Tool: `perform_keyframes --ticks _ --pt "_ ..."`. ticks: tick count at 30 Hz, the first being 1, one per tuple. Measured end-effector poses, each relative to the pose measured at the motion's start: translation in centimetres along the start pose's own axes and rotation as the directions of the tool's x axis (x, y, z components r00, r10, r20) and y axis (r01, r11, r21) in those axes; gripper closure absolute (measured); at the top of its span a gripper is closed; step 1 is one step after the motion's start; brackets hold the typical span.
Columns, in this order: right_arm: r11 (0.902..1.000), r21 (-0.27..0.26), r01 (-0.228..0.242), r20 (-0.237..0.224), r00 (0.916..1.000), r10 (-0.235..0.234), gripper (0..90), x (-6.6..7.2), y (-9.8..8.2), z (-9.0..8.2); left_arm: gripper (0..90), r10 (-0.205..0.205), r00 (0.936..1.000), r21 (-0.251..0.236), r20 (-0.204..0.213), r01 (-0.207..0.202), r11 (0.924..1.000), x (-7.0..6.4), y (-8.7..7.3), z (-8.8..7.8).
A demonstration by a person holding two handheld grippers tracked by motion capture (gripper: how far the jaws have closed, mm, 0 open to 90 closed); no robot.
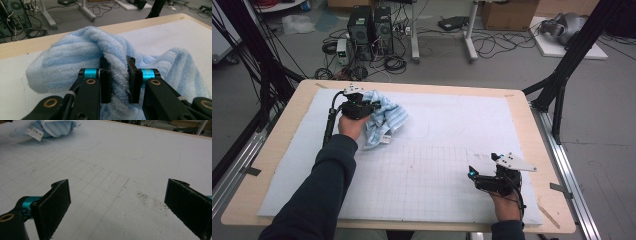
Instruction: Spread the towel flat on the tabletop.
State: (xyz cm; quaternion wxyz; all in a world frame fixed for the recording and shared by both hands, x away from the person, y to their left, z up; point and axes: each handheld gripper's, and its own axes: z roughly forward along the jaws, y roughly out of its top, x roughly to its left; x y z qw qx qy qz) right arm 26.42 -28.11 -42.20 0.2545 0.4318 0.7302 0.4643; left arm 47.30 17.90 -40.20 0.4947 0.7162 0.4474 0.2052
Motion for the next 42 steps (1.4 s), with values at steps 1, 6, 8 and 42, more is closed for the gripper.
perform_keyframes --ticks 1,6,8,42 --pt "1.0 0.0 0.001 0.0 1.0 -0.001 5.8 0.0 0.0 0.0 71.1 -0.018 0.9998 0.003 0.006 0.018 0.9998 0.1 -0.1 0.1" --pt "1.0 0.004 0.001 0.002 1.0 -0.001 5.7 0.0 0.0 0.0 42.9 -0.068 0.9976 -0.006 0.015 0.068 0.9976 0.4 0.0 -0.6" --pt "1.0 0.004 0.0 0.001 1.0 0.0 5.7 0.0 -0.1 -0.1 38.6 -0.069 0.9975 -0.038 0.013 0.069 0.9969 0.3 0.1 -1.4" --pt "0.9996 0.027 0.007 -0.001 1.0 -0.007 5.8 0.5 0.0 0.3 31.4 0.127 0.9668 -0.118 0.222 -0.103 0.9876 -5.3 -5.6 -8.9"
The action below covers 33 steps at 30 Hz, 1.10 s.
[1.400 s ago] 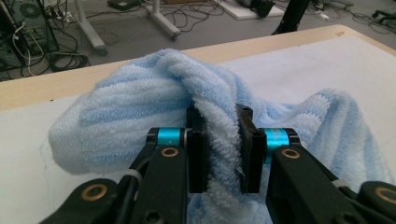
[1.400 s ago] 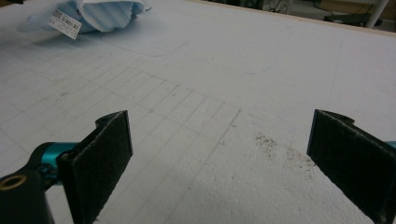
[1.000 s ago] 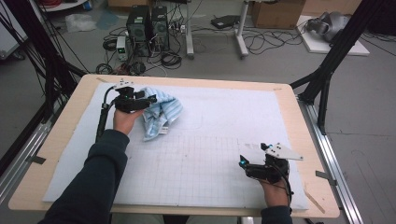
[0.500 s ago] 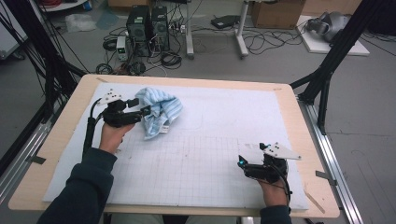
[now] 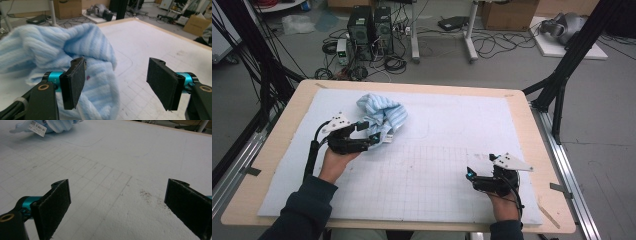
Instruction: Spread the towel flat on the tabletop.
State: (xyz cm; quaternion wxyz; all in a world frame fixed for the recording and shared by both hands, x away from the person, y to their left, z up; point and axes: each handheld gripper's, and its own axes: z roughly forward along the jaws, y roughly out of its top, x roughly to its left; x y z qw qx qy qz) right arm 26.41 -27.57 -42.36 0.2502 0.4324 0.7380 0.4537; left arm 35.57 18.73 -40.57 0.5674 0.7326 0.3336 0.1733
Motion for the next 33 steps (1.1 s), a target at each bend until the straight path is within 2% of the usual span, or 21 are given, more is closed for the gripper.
perform_keyframes --ticks 5,7,12,13,16,20,22,23,24,25,26,28,30,33 --pt "1.0 -0.001 0.001 -0.004 1.0 -0.001 5.8 0.1 0.0 0.1 32.1 0.012 0.9999 0.061 -0.004 -0.011 0.9981 -0.4 -1.1 1.2" --pt "1.0 0.0 0.002 -0.004 1.0 -0.002 5.8 0.1 0.0 0.1 32.7 0.029 0.9994 0.083 -0.02 -0.027 0.9962 -0.5 -1.3 1.6" --pt "1.0 0.0 0.003 -0.004 1.0 -0.003 5.8 0.1 0.0 0.1 33.8 0.035 0.9983 0.131 -0.046 -0.029 0.991 -0.5 -1.8 2.5" --pt "1.0 -0.001 0.004 -0.005 1.0 -0.004 5.7 0.1 0.0 0.2 34.5 0.034 0.9973 0.167 -0.066 -0.023 0.9856 -0.5 -2.0 3.0" --pt "1.0 0.004 -0.004 -0.007 1.0 0.004 5.7 0.1 0.0 0.2 36.4 0.04 0.9946 0.225 -0.096 -0.018 0.9742 -0.4 -2.4 3.9" --pt "1.0 0.003 0.002 -0.009 1.0 -0.002 5.7 0.1 0.1 0.3 43.2 0.081 0.9905 0.297 -0.111 -0.045 0.9539 -0.6 -2.7 5.3" --pt "1.0 0.001 0.003 -0.009 1.0 -0.003 5.8 0.1 0.1 0.3 54.8 0.126 0.9867 0.335 -0.103 -0.085 0.9385 -0.8 -2.9 5.9" --pt "1.0 0.002 0.004 -0.011 0.9999 -0.004 5.8 0.1 0.1 0.3 60.8 0.126 0.9867 0.335 -0.103 -0.085 0.9385 -0.8 -2.9 5.9" --pt "1.0 0.002 0.002 -0.011 0.9999 -0.002 5.7 0.1 0.1 0.3 64.2 0.141 0.9845 0.341 -0.104 -0.098 0.9349 -1.0 -2.9 6.1" --pt "1.0 0.003 0.001 -0.013 0.9999 -0.001 5.7 0.1 0.1 0.3 74.9 0.159 0.9825 0.343 -0.096 -0.118 0.9318 -1.1 -2.9 6.1" --pt "1.0 0.0 0.004 -0.011 0.9999 -0.004 5.8 0.0 0.1 0.2 79.3 0.166 0.9821 0.345 -0.09 -0.126 0.9302 -1.1 -2.9 6.1" --pt "1.0 0.001 -0.002 -0.01 0.9999 0.002 5.8 0.0 0.1 0.2 82.8 0.154 0.986 0.337 -0.062 -0.125 0.9332 -1.2 -2.8 5.9" --pt "1.0 -0.001 -0.003 -0.009 1.0 0.003 5.8 -0.1 0.0 0.2 83.4 0.151 0.9871 0.33 -0.054 -0.125 0.9358 -1.2 -2.7 5.8" --pt "1.0 0.0 -0.003 -0.009 1.0 0.003 5.8 -0.1 0.0 0.2 83.7 0.135 0.9904 0.294 -0.03 -0.121 0.9483 -1.5 -2.1 5.2"
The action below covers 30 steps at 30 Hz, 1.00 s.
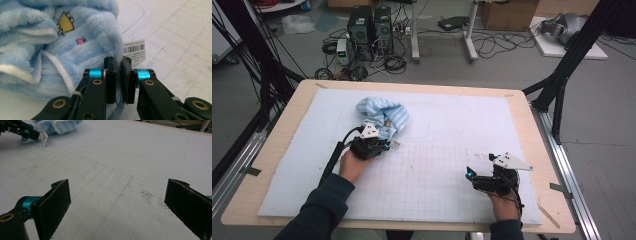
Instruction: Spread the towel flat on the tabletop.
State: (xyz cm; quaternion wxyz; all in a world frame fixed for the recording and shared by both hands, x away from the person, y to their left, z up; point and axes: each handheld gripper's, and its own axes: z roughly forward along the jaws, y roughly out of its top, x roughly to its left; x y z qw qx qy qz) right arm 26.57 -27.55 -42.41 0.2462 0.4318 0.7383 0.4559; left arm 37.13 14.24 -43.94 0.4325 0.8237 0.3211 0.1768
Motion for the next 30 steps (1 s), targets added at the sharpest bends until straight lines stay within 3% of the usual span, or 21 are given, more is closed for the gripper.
perform_keyframes --ticks 5,8,14,25,30 --pt "1.0 0.003 0.004 0.001 1.0 -0.004 5.7 0.0 0.0 0.0 83.9 -0.004 0.999 -0.037 0.045 0.006 0.9993 -0.4 0.1 -0.9" --pt "1.0 0.003 0.003 0.0 1.0 -0.003 5.8 0.1 0.0 0.0 84.2 -0.021 0.9948 -0.074 0.099 0.029 0.9968 -0.9 -0.3 -2.0" --pt "1.0 0.005 0.006 -0.004 1.0 -0.006 5.8 0.2 0.0 0.1 84.2 -0.04 0.9869 -0.103 0.156 0.057 0.9931 -1.5 -1.3 -3.7" --pt "0.9998 0.012 0.017 -0.031 0.9994 -0.016 5.7 1.1 0.4 1.0 84.1 -0.029 0.9855 -0.122 0.167 0.049 0.9913 -2.0 -2.0 -5.3" --pt "0.9998 0.021 0.0 -0.091 0.9958 0.002 5.8 2.1 1.4 2.5 84.2 -0.024 0.9846 -0.123 0.173 0.046 0.9913 -2.1 -2.3 -5.9"
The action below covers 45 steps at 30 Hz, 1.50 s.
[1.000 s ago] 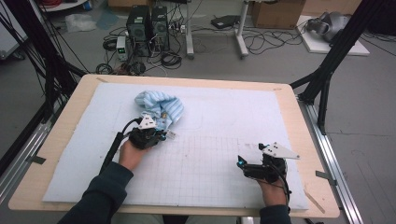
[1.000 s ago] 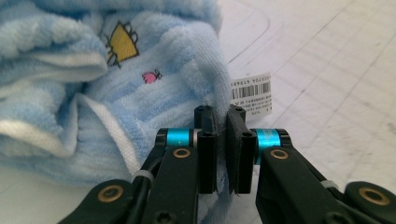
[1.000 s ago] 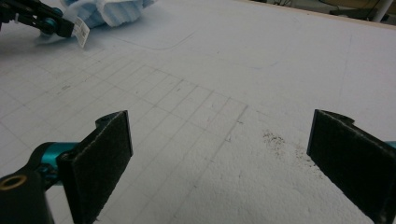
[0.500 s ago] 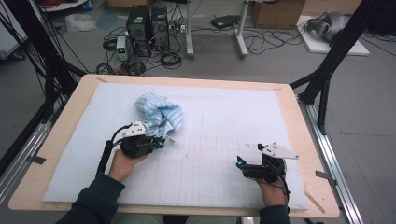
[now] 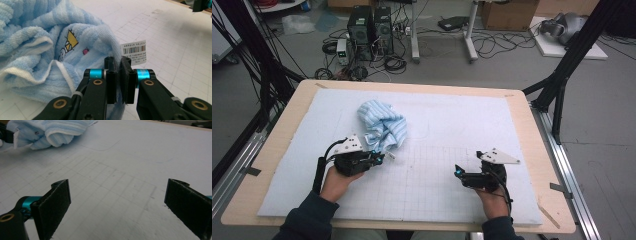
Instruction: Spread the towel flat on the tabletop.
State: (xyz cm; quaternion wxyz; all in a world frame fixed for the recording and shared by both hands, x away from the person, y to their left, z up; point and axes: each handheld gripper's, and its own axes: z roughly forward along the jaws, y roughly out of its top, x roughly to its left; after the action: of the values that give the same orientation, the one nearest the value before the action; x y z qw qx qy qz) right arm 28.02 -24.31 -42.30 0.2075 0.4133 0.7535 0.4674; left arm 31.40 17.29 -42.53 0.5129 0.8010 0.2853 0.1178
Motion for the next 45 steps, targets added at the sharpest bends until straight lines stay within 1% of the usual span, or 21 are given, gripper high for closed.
perform_keyframes --ticks 2,3,4,5,10,14,16,18,22,24,26,27,28,29,30,31,32,35,40,42,45 --pt "0.9994 0.022 0.026 -0.029 0.9993 -0.026 7.6 0.8 0.5 1.1 84.1 0.004 1.0 -0.003 0.005 -0.004 1.0 -0.1 0.0 -0.3" --pt "0.9988 0.032 0.037 -0.052 0.998 -0.035 11.8 1.1 0.8 1.6 84.2 0.004 1.0 -0.003 0.008 -0.004 1.0 -0.2 -0.1 -0.5" --pt "0.9985 0.031 0.046 -0.07 0.9966 -0.044 15.6 1.4 1.0 2.0 84.2 0.007 0.9999 -0.002 0.012 -0.007 1.0 -0.3 -0.1 -0.6" --pt "0.9981 0.024 0.057 -0.094 0.994 -0.055 16.7 1.8 1.5 2.6 84.2 0.009 0.9998 0.0 0.016 -0.009 1.0 -0.4 -0.2 -0.8" --pt "0.9964 0.024 0.081 -0.159 0.9843 -0.076 22.2 3.5 3.4 5.6 84.1 0.027 0.9991 0.014 0.034 -0.027 0.9995 -1.1 -0.6 -1.3" --pt "0.9935 0.043 0.105 -0.226 0.9696 -0.093 33.4 4.7 4.8 8.5 84.1 0.032 0.9987 0.025 0.04 -0.033 0.9992 -1.3 -1.0 -1.9" --pt "0.9919 0.047 0.118 -0.267 0.9584 -0.101 39.3 5.4 5.5 9.9 84.1 0.024 0.9989 0.024 0.039 -0.025 0.9994 -1.2 -1.3 -2.0" --pt "0.9909 0.053 0.124 -0.281 0.954 -0.104 41.2 6.0 6.1 11.3 84.1 0.02 0.9991 0.023 0.038 -0.021 0.9995 -1.1 -1.4 -2.2" --pt "0.9917 0.083 0.098 -0.296 0.9526 -0.069 40.1 6.7 7.3 14.2 84.1 0.019 0.9989 0.026 0.042 -0.02 0.9995 -1.2 -1.6 -2.3" --pt "0.9892 0.11 0.097 -0.306 0.9503 -0.06 40.1 7.1 7.6 15.6 84.0 0.021 0.9989 0.031 0.041 -0.022 0.9993 -1.1 -1.7 -2.3" --pt "0.9837 0.14 0.113 -0.304 0.9503 -0.065 44.3 7.5 7.9 16.9 84.1 0.02 0.9987 0.03 0.046 -0.021 0.9993 -1.1 -1.7 -2.3" --pt "0.9779 0.167 0.125 -0.296 0.9524 -0.071 50.2 7.6 8.0 17.5 84.0 0.02 0.9987 0.031 0.046 -0.021 0.9993 -1.1 -1.7 -2.3" --pt "0.9719 0.191 0.138 -0.291 0.9536 -0.078 59.8 7.7 8.1 18.0 84.1 0.019 0.9986 0.031 0.049 -0.021 0.9993 -1.1 -1.7 -2.3" --pt "0.9686 0.199 0.15 -0.288 0.9535 -0.088 72.0 7.8 8.1 18.3 84.0 0.02 0.9986 0.031 0.049 -0.021 0.9993 -1.1 -1.7 -2.3" --pt "0.9666 0.196 0.165 -0.285 0.9527 -0.105 79.1 7.8 8.1 18.5 84.1 0.019 0.9986 0.031 0.05 -0.021 0.9993 -1.1 -1.7 -2.3" --pt "0.9643 0.199 0.175 -0.272 0.9552 -0.117 84.0 7.8 8.2 18.6 84.0 0.019 0.9985 0.031 0.051 -0.021 0.9993 -1.1 -1.7 -2.3" --pt "0.9603 0.201 0.193 -0.255 0.9568 -0.139 84.8 7.6 8.2 18.7 84.0 0.019 0.9984 0.03 0.053 -0.02 0.9993 -1.1 -1.7 -2.3" --pt "0.9601 0.21 0.185 -0.202 0.9689 -0.142 85.9 6.8 8.4 18.7 84.1 0.018 0.9982 0.031 0.057 -0.02 0.9993 -1.1 -1.7 -2.2" --pt "0.964 0.199 0.177 -0.065 0.9838 -0.167 86.1 4.8 9.4 18.0 84.0 0.018 0.9975 0.033 0.068 -0.02 0.9992 -1.3 -1.7 -2.1" --pt "0.9637 0.207 0.169 -0.011 0.9854 -0.17 86.2 3.7 9.9 17.8 84.1 0.017 0.9973 0.029 0.071 -0.019 0.9994 -1.3 -1.6 -2.1" --pt "0.9624 0.218 0.162 0.052 0.9828 -0.177 86.4 2.3 10.8 17.2 84.1 0.013 0.9971 0.026 0.075 -0.015 0.9995 -1.3 -1.6 -2.1"
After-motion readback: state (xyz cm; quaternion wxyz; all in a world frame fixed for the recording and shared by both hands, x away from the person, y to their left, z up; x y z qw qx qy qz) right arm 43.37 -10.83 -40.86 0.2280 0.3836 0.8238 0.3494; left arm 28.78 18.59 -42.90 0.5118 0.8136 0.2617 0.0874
